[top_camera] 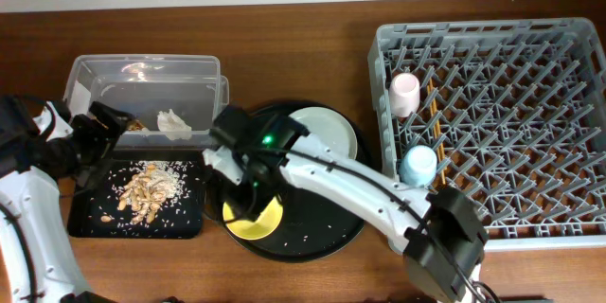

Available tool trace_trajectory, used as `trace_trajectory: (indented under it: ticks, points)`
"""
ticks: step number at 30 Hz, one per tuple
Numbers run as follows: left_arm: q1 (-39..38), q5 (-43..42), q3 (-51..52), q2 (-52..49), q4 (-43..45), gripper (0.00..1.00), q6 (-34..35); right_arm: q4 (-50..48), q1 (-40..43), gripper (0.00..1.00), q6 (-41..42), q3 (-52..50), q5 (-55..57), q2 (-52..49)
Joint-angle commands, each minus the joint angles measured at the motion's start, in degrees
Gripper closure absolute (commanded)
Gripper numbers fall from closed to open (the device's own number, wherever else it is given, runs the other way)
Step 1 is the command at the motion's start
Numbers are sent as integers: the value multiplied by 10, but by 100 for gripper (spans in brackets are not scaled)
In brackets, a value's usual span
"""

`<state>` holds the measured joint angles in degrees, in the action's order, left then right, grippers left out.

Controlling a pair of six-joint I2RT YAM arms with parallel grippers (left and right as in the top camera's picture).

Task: Sort waste into correct bins and load items into the dishwasher rack
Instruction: 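Reach the right gripper to the yellow bowl and grasp its rim, then carry the yellow bowl to the back of the dish rack and release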

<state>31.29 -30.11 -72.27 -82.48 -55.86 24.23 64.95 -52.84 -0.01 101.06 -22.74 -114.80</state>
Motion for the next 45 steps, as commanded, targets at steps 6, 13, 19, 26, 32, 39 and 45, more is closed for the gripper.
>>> trace_trajectory:
  ticks: [6, 13, 19, 26, 32, 39, 45]
  points:
    - [3, 6, 0, 7, -2, 1, 1, -184, -66, 51, 5, -116, 61, 0]
    - [3, 6, 0, 8, -2, 1, 1, -305, -68, 61, 5, -231, 61, 0]
    - [3, 6, 0, 7, -2, 1, 1, -313, -68, 87, 5, -230, 61, 0]
    - [3, 6, 0, 8, -2, 1, 1, -306, -68, 96, 25, -212, 47, 7]
    - [3, 6, 0, 8, -2, 1, 1, -197, -57, 96, 19, -104, 48, 96]
    - [3, 6, 0, 8, -2, 1, 1, -57, 132, 96, -17, -23, -39, 181]
    - [3, 6, 0, 8, -2, 1, 1, -58, 522, 96, -87, -17, -371, 180]
